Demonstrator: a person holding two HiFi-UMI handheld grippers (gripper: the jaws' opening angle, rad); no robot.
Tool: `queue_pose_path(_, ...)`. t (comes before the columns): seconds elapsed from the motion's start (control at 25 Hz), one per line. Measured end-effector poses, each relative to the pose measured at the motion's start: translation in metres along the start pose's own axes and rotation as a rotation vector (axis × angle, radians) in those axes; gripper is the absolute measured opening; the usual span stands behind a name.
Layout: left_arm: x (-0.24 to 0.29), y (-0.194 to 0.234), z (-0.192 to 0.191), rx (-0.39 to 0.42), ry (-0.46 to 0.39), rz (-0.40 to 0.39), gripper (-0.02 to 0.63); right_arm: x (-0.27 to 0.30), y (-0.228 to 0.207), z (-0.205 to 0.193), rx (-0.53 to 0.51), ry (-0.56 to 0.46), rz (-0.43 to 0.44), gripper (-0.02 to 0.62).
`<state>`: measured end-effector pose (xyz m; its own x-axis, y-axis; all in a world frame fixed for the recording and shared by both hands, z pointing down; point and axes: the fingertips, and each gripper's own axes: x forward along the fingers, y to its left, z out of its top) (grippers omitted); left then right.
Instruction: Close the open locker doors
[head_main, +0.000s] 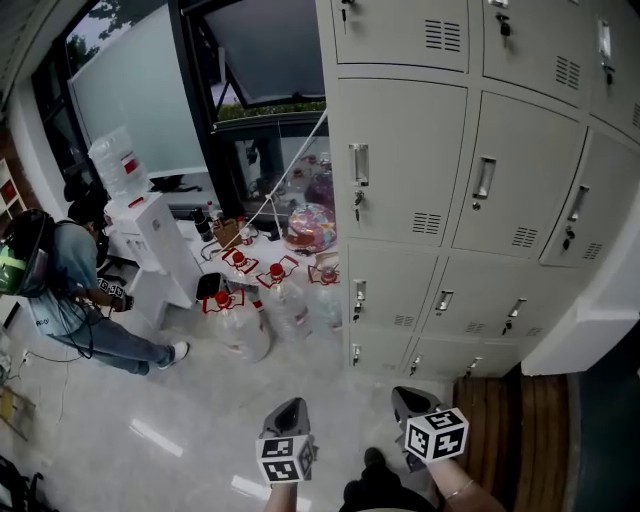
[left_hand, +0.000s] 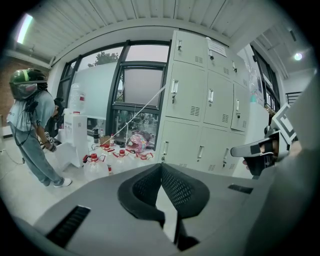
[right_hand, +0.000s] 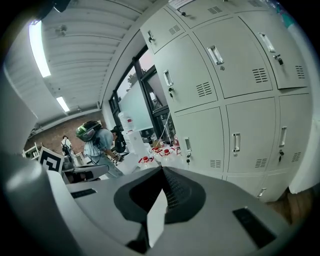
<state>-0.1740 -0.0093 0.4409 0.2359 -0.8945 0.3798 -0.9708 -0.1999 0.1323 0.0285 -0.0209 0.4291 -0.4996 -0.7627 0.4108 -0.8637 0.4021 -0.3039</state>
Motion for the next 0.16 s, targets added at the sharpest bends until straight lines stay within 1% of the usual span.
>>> queue_pose_path(0.16,-0.0062,-0.0013,-0.0026,-0.002,0.005,-0.008,0.020,-0.0014,0.0042,-0.0057,0.000,0.014,-0.002,0.002)
